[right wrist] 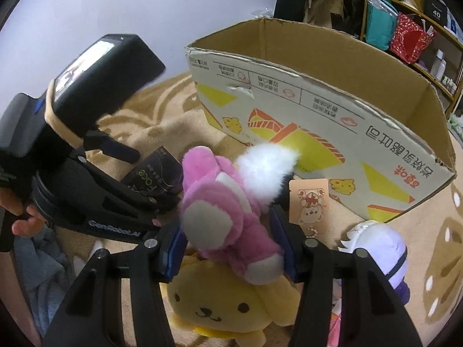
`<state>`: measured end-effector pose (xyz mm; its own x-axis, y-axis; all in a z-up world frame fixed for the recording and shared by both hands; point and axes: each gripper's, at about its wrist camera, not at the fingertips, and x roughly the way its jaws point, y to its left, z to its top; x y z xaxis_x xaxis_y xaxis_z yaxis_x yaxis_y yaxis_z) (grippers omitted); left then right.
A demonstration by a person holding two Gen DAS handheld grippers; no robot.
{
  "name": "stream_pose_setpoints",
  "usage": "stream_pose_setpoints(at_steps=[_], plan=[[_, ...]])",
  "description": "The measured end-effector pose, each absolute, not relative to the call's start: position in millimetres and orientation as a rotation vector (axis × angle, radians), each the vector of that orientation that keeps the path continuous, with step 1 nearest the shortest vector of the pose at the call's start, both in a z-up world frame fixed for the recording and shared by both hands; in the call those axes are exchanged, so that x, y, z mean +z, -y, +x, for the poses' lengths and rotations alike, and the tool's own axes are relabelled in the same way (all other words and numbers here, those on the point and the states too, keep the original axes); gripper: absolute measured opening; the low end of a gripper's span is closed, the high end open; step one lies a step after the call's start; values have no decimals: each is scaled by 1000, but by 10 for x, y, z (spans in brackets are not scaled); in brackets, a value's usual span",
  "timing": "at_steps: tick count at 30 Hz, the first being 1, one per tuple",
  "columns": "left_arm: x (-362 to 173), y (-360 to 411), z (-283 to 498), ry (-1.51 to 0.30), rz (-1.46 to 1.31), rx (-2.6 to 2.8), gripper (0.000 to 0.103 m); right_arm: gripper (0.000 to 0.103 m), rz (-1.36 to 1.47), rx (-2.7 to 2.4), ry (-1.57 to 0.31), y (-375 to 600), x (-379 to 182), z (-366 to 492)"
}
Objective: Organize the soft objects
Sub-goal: 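Grasp the black Face tissue pack with the left tool while the right tool grasps the pink plush, then carry both items over the box and release them inside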
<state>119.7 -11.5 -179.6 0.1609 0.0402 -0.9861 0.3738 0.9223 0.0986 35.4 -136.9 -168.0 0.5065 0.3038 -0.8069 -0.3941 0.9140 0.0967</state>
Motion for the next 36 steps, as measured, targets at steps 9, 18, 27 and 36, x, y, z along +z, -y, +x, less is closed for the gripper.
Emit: stream_pose_setpoints(at_steps=[9, 18, 27, 36], plan=[[-1573, 83, 1167, -1314, 351, -200, 44, 39, -86, 448, -895, 1340, -1540, 285], [-1107, -301, 1239, -1150, 236, -69, 44, 39, -61, 394, -820, 1412, -1282, 198], [-581, -362, 1085, -1000, 177, -64, 44, 39, -40, 381, -728, 1463, -922, 76], [-207, -353, 993, -826, 132, -69, 44, 39, -40, 368, -610, 1495, -517, -22]])
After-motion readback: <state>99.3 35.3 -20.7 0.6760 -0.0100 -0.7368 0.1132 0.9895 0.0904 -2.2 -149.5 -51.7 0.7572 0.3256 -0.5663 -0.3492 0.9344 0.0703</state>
